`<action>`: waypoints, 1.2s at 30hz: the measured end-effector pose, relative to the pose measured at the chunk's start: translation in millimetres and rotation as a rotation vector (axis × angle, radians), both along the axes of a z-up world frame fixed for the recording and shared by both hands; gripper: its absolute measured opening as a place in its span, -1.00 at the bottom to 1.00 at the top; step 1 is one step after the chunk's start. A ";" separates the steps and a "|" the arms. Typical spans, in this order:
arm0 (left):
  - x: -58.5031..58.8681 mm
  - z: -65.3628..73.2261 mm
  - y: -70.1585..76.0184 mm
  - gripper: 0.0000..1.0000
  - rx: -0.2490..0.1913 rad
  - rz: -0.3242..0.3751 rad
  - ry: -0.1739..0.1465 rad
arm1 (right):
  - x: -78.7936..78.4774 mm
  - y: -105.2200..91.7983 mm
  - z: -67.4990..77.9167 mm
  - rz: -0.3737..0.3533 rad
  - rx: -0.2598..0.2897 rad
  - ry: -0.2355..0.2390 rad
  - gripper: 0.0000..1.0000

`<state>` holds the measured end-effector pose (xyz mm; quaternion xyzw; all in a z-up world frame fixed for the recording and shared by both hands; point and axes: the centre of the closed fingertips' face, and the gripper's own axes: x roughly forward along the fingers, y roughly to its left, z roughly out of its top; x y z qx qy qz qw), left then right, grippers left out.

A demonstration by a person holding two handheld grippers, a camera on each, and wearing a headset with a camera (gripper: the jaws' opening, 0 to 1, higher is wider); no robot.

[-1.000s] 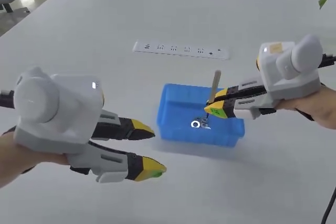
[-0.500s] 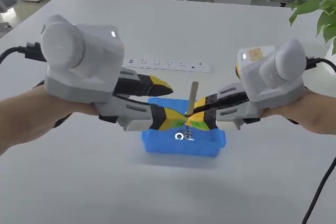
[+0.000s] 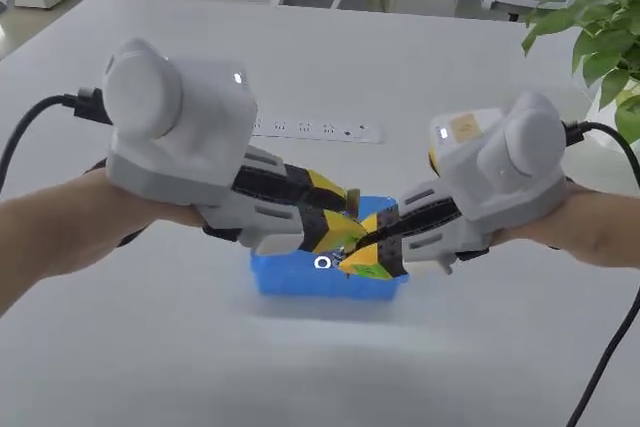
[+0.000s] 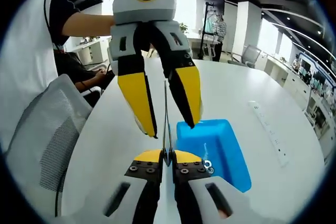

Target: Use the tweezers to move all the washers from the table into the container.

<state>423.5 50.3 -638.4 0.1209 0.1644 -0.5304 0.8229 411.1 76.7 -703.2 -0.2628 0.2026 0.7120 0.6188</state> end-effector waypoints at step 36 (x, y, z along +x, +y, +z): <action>-38.3 -74.9 23.5 -0.84 0.169 -0.142 0.112 | -24.3 -18.5 -33.1 0.043 -0.122 0.031 -0.85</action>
